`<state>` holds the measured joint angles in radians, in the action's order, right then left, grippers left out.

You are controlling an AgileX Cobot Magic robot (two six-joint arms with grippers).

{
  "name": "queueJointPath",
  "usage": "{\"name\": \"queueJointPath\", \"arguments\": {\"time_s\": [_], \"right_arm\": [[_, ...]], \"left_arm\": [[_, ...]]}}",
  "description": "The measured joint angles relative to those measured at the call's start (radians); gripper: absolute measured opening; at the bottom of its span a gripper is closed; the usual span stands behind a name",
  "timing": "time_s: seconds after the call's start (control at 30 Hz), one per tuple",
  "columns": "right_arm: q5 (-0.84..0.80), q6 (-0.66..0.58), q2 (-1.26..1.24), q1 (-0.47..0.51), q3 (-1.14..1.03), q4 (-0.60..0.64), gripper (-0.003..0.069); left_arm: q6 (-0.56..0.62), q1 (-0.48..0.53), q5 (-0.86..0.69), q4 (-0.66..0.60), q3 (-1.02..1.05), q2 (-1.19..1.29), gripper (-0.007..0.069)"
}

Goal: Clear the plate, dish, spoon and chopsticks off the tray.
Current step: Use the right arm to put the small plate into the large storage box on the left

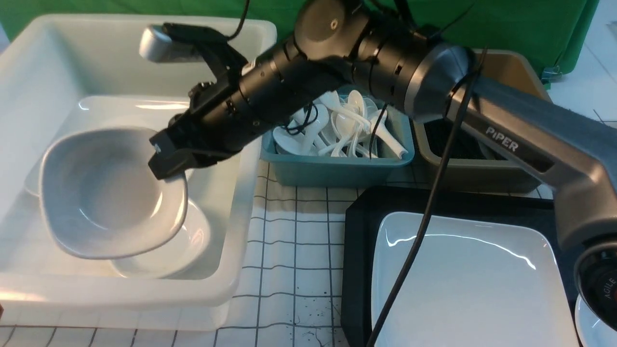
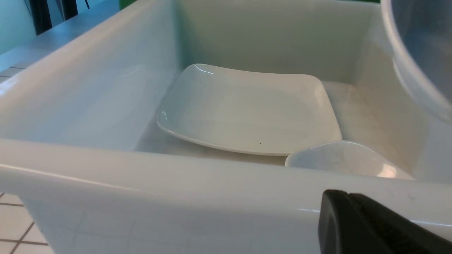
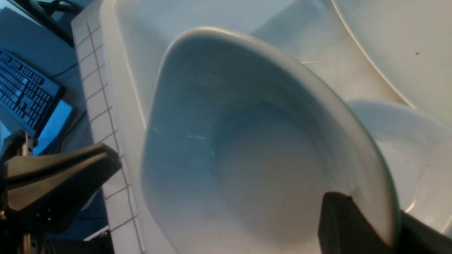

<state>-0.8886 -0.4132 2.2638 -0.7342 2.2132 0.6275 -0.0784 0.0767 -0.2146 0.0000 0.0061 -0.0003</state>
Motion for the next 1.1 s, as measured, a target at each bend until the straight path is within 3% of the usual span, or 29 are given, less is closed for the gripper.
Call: {"name": "queueJointPath", "arguments": {"time_s": [0.23,0.5,0.6,1.1], "right_arm": [[0.0,0.068,0.004,-0.002,0.024,-0.096,0.0076],[0.115,0.069,0.069,-0.055,0.024,-0.122,0.0076],[0.155,0.069,0.109,-0.07,0.024,-0.186,0.0076],[0.236,-0.014,0.161,-0.076,0.031,-0.237,0.0097]], "left_arm": [[0.0,0.0,0.0,0.0,0.0,0.0,0.0005],[0.0,0.0,0.0,0.0,0.0,0.0,0.0005],[0.0,0.0,0.0,0.0,0.0,0.0,0.0005],[0.0,0.0,0.0,0.0,0.0,0.0,0.0005]]}}
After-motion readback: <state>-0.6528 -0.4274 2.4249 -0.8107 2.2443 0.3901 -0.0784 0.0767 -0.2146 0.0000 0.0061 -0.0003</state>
